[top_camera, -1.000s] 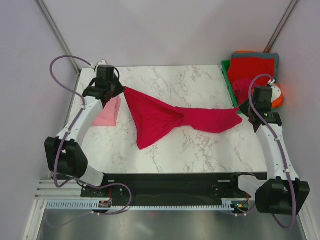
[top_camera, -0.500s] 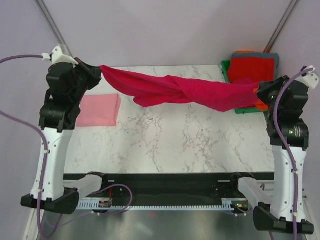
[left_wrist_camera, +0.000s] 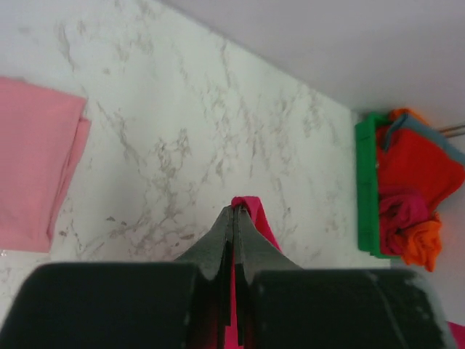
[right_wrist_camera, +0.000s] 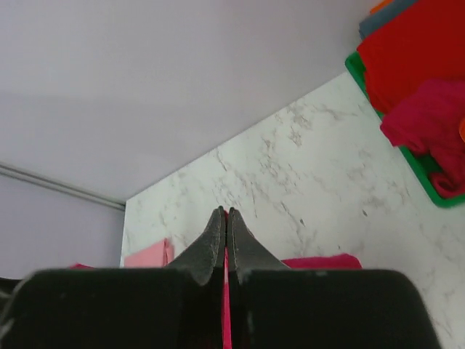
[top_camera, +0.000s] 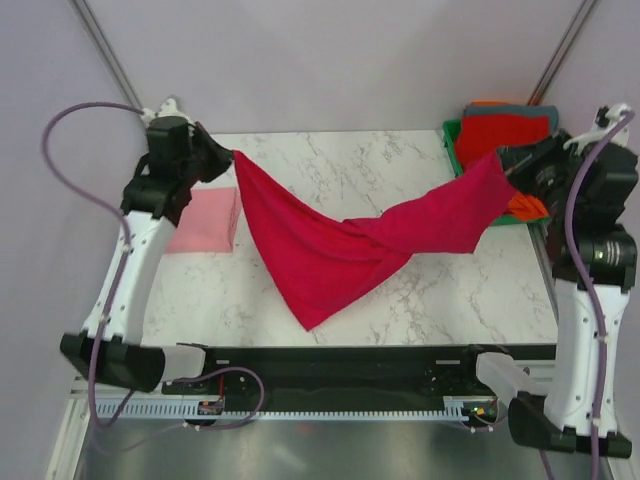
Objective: Fold and stack the t-shirts
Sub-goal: Flatten the tshirt out
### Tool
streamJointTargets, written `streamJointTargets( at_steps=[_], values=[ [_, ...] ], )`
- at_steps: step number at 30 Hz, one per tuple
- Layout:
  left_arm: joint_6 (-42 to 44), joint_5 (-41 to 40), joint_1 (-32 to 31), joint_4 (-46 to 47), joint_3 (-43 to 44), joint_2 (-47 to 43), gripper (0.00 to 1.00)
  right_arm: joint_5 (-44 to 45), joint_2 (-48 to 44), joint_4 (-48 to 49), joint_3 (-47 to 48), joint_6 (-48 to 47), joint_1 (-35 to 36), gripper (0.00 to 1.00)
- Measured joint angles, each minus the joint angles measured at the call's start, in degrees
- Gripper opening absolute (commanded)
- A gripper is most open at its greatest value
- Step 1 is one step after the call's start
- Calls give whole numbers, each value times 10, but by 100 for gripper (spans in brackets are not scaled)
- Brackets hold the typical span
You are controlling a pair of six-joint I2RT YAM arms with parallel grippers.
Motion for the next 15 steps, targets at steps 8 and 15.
streamJointTargets(
  at_steps=[8,15],
  values=[
    [-16,32,-1,13,-198,90,2,102,224,33,32,-11,0,0],
    [-15,31,-2,37,-178,7,2,86,43,-36,-239,-31,-2,0]
  ],
)
